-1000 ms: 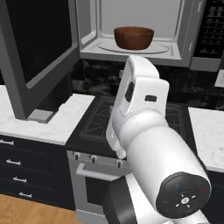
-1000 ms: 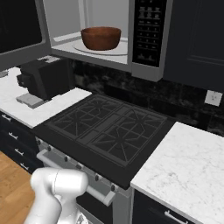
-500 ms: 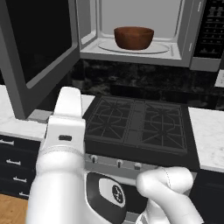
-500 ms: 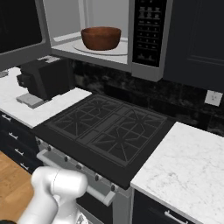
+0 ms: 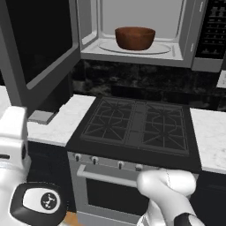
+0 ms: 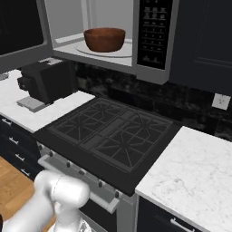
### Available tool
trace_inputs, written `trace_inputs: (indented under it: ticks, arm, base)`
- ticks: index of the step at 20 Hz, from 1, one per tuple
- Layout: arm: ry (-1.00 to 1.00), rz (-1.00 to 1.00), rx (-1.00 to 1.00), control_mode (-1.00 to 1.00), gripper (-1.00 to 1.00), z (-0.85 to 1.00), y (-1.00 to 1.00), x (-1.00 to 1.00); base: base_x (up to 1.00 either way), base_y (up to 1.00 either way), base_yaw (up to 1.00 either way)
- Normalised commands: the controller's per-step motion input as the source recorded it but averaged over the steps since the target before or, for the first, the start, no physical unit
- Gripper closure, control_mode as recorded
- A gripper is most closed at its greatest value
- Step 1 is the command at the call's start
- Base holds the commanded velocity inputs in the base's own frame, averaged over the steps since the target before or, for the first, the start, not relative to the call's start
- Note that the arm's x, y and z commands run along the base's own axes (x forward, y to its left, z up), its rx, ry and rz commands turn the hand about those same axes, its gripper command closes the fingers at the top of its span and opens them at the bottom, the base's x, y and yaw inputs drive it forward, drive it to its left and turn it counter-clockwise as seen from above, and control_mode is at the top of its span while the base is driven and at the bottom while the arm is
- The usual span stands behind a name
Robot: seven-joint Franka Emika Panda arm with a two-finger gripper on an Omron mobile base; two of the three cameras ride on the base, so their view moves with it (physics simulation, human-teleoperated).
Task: Pick the onion from the sink and place it in the bowl. Then pick the bowl and place it in the microwave. Then close the microwave door and press the start button.
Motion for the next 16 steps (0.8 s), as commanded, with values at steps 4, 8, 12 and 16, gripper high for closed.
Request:
trace_inputs:
  ticks: [4, 8, 12, 16]
  arm:
    - [0.0, 0.0, 0.03, -1.0, -1.0, -0.22, 0.95, 0.52]
    - [0.0, 0.0, 0.1, -1.0, -1.0, -0.29, 0.84, 0.64]
    - [0.01, 0.0, 0.13, -1.0, -1.0, -0.36, 0.49, 0.88]
    - [0.01, 0.0, 0.03, -1.0, -1.0, -0.35, 0.39, 0.99]
  base:
    - [0.0, 0.0, 0.0]
    - [0.0, 0.0, 0.0]
    - [0.0, 0.0, 0.0]
    - [0.0, 0.0, 0.0]
